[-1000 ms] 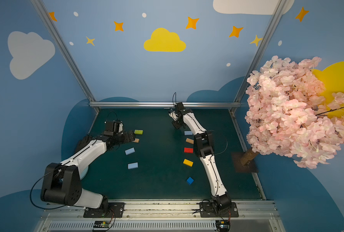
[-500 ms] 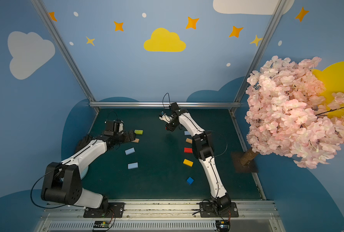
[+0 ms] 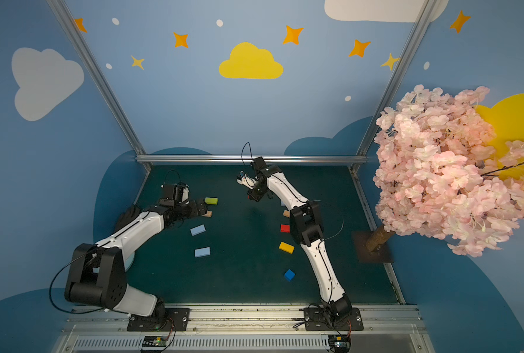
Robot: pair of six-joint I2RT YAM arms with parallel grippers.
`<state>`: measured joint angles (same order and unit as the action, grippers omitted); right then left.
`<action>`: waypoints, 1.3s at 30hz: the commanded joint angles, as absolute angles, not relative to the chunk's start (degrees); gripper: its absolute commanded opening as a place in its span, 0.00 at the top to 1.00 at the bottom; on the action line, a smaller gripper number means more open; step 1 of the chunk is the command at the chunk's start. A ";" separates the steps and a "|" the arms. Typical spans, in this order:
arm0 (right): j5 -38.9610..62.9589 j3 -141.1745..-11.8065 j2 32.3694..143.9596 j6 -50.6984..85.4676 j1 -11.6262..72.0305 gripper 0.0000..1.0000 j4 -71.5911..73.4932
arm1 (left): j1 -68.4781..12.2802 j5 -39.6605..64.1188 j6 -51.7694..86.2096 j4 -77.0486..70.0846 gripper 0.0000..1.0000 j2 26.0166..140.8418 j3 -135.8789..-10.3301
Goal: Assemble a heart with building blocks
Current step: Assemble the building block at the center of the board.
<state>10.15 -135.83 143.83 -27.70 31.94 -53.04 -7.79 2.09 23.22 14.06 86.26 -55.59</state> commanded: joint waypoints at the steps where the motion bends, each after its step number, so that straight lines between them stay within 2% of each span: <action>1: 6.82 -135.11 145.06 -24.63 33.62 1.00 -53.98 | -7.70 2.72 22.24 13.75 0.00 86.46 -55.60; 31: 8.35 -130.11 146.86 -21.14 35.07 1.00 -54.17 | -7.64 2.99 22.75 13.71 0.00 85.70 -53.71; 36: 8.27 -129.31 146.87 -20.98 35.16 0.73 -54.29 | -7.65 2.94 22.73 13.86 0.00 85.28 -53.27; 39: 8.48 -128.68 146.87 -21.12 35.35 0.52 -54.39 | -7.67 2.86 22.68 13.86 0.00 85.13 -53.02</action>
<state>7.68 -130.54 145.38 -21.34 34.96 -52.51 -7.77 2.20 23.16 13.67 86.21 -53.67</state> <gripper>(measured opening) 0.449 0.999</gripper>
